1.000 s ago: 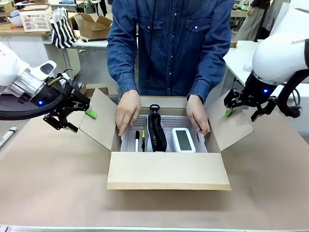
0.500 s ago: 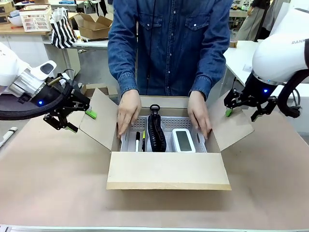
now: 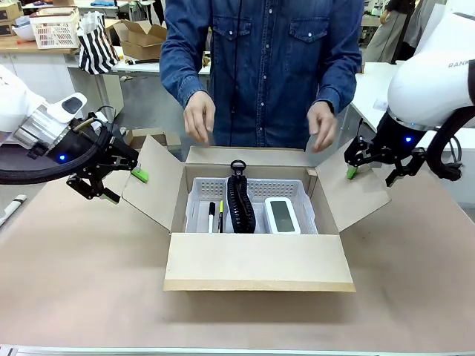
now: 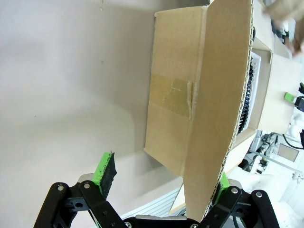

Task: Pack the gift set into the box.
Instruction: Lift both hands away from the flaps of the Package Box.

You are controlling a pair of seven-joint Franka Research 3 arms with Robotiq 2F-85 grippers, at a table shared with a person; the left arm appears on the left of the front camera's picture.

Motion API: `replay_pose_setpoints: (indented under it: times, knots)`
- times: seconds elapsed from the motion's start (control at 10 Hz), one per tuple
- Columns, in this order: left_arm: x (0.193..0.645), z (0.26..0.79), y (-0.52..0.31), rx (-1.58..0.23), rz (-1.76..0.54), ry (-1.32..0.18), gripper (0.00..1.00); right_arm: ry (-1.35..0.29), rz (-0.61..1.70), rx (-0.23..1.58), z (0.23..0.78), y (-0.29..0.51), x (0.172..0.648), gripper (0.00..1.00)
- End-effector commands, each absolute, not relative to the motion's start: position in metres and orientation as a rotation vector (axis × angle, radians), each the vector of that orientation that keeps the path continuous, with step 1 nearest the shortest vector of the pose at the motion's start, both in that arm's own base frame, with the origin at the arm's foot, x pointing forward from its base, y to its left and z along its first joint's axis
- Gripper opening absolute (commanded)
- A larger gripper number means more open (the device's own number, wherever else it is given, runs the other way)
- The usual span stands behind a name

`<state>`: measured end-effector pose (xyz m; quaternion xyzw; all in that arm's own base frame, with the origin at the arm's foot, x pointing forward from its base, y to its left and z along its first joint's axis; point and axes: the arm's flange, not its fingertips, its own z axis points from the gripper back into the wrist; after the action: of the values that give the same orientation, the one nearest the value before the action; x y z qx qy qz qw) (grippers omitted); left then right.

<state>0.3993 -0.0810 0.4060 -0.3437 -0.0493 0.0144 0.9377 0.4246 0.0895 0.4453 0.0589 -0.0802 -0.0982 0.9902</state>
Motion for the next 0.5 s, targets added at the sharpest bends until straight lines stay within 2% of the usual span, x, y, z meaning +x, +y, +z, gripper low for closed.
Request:
replay_pose_setpoints:
  times: [0.0, 0.4]
  knots:
    - [0.3974, 0.4073, -0.0794, -0.699, 0.023, -0.096, 1.0, -0.16, -0.218, 0.104, 0.4479, 0.0903, 0.4246, 1.0]
    - [0.3974, 0.4073, -0.0794, -0.699, 0.023, -0.096, 1.0, -0.16, -0.218, 0.104, 0.4479, 0.0903, 0.4246, 1.0]
